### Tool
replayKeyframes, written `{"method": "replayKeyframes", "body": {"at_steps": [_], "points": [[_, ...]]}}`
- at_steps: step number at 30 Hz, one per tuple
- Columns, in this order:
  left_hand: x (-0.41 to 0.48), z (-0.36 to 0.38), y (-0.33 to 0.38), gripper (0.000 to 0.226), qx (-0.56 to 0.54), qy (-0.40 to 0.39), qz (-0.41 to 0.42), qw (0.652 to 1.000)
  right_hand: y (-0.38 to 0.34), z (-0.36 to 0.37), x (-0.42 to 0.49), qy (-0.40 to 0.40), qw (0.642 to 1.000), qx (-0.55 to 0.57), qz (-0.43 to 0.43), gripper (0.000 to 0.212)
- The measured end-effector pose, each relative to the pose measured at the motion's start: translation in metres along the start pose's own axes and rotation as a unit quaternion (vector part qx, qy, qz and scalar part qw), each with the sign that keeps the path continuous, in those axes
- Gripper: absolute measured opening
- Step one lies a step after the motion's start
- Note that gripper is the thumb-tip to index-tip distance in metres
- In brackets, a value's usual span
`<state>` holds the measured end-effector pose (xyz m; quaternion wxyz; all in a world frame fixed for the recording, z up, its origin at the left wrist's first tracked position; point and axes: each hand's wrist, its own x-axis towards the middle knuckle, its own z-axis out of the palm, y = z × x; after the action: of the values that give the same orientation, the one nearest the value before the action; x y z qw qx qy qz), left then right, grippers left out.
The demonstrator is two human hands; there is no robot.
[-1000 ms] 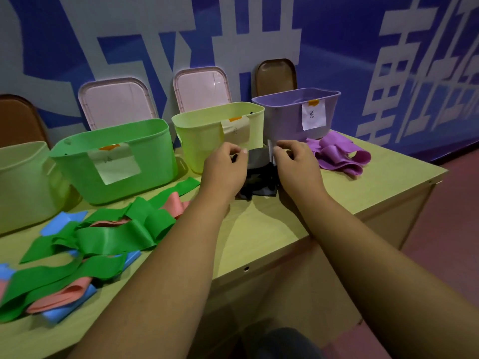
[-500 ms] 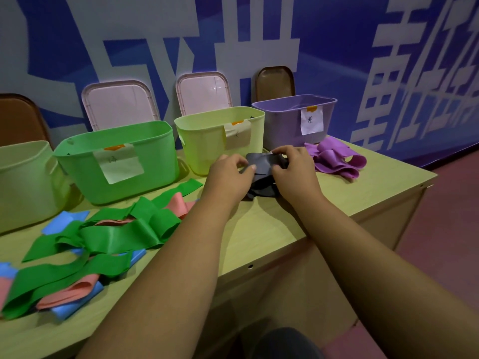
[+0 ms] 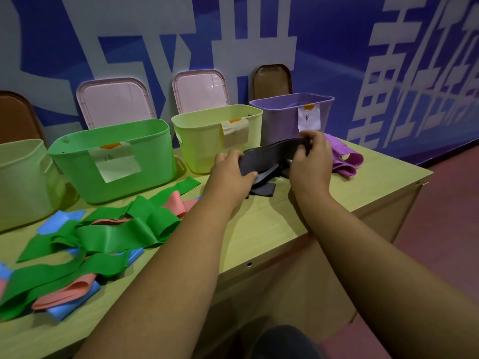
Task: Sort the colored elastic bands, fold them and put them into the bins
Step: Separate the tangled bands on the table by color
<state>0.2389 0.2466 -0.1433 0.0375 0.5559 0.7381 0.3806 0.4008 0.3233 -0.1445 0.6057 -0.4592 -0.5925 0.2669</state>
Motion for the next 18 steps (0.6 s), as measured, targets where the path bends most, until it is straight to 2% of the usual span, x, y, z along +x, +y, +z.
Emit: {"method": "replayKeyframes", "body": {"at_steps": [3, 7, 12, 18], "points": [[0.001, 0.001, 0.000, 0.056, 0.003, -0.005, 0.002, 1.000, 0.005, 0.005, 0.003, -0.032, 0.995, -0.089, 0.035, 0.049], [0.000, -0.002, 0.002, 0.074, -0.004, -0.007, -0.008, 1.000, 0.006, 0.006, 0.003, -0.033, 0.989, -0.145, 0.018, 0.054], [-0.002, -0.003, 0.005, 0.064, -0.006, -0.012, -0.011, 1.000, 0.004, 0.004, -0.002, -0.006, 0.984, -0.177, -0.004, 0.045], [-0.006, -0.006, 0.010, 0.049, -0.018, -0.003, -0.036, 0.999, -0.005, 0.001, -0.013, -0.023, 0.982, -0.179, -0.063, 0.034]]}}
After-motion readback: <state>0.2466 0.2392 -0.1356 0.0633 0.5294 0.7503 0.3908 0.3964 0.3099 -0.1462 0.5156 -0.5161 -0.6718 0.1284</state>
